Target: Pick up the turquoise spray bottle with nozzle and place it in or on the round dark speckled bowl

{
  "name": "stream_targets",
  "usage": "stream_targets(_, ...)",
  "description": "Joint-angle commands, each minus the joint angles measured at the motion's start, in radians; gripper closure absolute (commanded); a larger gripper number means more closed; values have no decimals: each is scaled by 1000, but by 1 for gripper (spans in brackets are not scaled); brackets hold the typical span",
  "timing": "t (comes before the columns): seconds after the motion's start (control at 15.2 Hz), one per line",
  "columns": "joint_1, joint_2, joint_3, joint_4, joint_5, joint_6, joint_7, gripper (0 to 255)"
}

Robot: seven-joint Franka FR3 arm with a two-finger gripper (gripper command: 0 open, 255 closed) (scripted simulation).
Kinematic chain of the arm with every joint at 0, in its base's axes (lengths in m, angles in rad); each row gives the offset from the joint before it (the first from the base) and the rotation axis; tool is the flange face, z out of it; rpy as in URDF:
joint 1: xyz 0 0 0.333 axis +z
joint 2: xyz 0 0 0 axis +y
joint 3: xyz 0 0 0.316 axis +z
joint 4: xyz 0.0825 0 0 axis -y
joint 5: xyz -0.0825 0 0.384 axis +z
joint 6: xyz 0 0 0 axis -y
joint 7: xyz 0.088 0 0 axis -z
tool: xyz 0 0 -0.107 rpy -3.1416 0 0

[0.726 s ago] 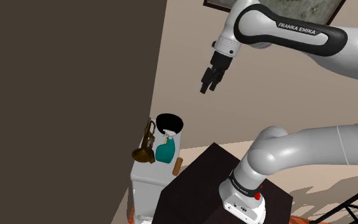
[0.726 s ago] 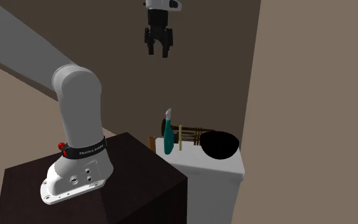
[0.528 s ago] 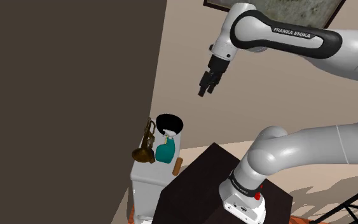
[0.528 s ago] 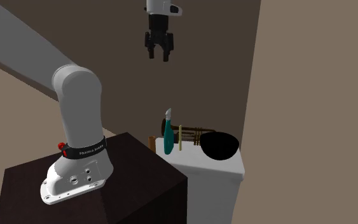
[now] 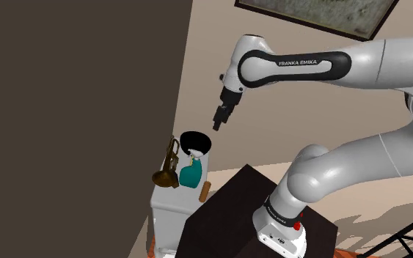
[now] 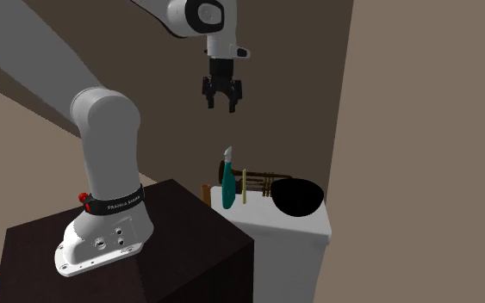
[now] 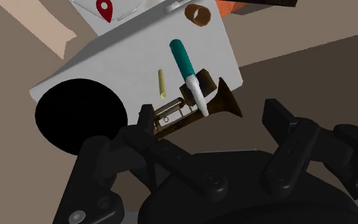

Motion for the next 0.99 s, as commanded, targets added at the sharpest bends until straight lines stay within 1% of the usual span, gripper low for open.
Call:
stream_targets(0.0,13,39,8,-36,-6,76,-24,0)
stream_targets(0.33,41,194,27,-85,-23,273,-77,0)
stream_targets(0.66,61,386,48,-98,-53,471,-116,0)
stream_targets(0.73,61,390,49,-97,-54,475,-117,0)
stream_targets(0.92,61,429,50,-110,-55,526,-116,0)
